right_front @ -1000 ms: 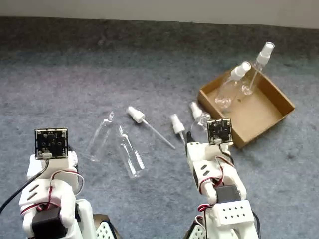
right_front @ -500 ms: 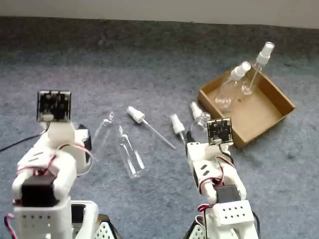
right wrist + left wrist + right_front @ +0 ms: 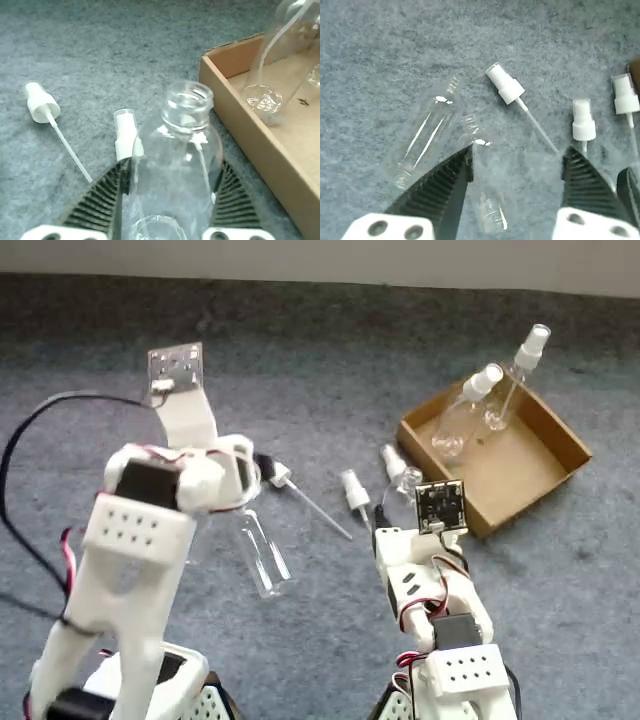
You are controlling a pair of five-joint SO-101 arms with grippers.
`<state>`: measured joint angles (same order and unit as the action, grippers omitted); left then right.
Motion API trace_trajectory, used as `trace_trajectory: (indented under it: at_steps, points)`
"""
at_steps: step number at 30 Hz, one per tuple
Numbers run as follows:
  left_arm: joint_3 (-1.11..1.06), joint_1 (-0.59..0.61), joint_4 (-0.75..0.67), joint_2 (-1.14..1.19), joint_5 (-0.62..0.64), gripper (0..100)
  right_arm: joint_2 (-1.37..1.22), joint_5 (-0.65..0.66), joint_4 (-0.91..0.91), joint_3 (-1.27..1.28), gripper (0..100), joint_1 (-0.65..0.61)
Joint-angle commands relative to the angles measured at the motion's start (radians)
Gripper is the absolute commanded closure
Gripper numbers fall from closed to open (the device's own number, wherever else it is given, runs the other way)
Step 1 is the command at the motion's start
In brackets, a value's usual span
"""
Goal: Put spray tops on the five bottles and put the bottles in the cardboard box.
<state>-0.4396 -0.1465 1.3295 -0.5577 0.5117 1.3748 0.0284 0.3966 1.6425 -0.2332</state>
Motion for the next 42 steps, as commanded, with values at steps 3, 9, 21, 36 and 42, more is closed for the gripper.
trace_trajectory:
  at_steps: [3, 9, 21, 36, 42]
  points:
    - [0.282, -0.019, -0.002, 0.285, 0.229, 71, 0.004, -0.008, -0.021, -0.005, 89.2, 0.001]
    - [0.421, -0.021, 0.000, 0.559, 0.241, 70, 0.004, -0.008, -0.021, -0.005, 89.2, -0.001]
    - [0.656, -0.062, 0.005, 0.888, 0.377, 70, 0.004, -0.008, -0.021, -0.005, 89.2, -0.001]
    - [0.665, -0.059, -0.003, 1.044, 0.382, 70, 0.004, -0.002, -0.021, -0.005, 89.2, -0.051]
    - [0.664, -0.050, -0.002, 1.049, 0.382, 71, 0.005, -0.002, -0.021, -0.005, 89.2, -0.051]
